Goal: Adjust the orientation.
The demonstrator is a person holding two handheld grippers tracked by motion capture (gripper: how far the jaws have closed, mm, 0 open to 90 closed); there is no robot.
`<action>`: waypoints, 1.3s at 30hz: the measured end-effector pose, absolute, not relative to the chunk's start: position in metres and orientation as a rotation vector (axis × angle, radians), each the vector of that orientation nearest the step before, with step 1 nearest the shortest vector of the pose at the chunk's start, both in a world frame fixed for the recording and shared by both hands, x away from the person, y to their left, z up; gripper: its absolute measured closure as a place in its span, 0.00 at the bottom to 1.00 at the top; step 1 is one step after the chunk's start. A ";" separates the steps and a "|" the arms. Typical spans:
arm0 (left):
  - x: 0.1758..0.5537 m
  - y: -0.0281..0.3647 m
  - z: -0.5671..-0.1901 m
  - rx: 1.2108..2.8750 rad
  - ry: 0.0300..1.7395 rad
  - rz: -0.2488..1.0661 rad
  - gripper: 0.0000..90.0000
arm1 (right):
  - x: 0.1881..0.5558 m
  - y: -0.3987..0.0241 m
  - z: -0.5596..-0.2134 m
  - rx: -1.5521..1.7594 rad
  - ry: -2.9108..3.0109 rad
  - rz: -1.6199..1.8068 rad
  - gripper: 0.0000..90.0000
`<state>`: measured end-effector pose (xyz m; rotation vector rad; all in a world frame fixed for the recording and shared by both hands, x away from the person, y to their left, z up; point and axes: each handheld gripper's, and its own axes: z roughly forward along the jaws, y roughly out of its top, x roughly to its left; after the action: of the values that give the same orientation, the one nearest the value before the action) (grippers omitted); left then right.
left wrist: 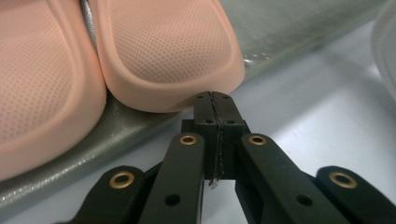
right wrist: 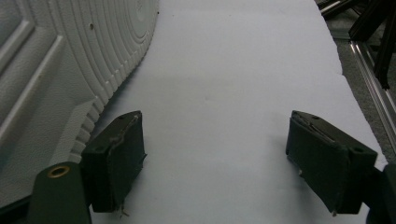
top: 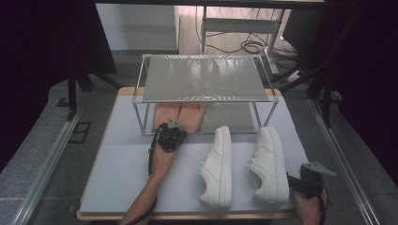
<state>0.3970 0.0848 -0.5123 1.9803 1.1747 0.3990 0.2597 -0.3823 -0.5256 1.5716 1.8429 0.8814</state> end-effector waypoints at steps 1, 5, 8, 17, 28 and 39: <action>0.400 0.084 -0.513 1.980 1.180 0.398 0.99 | 0.260 -0.382 -0.526 1.572 1.839 0.884 0.22; 0.404 0.081 -0.515 1.984 1.188 0.404 1.00 | 0.260 -0.382 -0.526 1.571 1.841 0.883 0.22; 0.405 0.081 -0.515 1.981 1.191 0.404 0.99 | 0.260 -0.382 -0.526 1.572 1.843 0.882 0.22; 0.396 0.088 -0.512 1.979 1.189 0.406 0.97 | 0.260 -0.382 -0.526 1.571 1.840 0.884 0.22; 0.383 0.095 -0.502 1.985 1.155 0.397 0.84 | 0.260 -0.382 -0.526 1.572 1.841 0.880 0.22; 0.365 0.110 -0.491 1.987 1.152 0.405 0.68 | 0.260 -0.382 -0.526 1.571 1.840 0.882 0.22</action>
<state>0.3646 0.1099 -0.4913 1.9867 1.1517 0.4047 0.2598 -0.3821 -0.5258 1.5714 1.8397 0.8815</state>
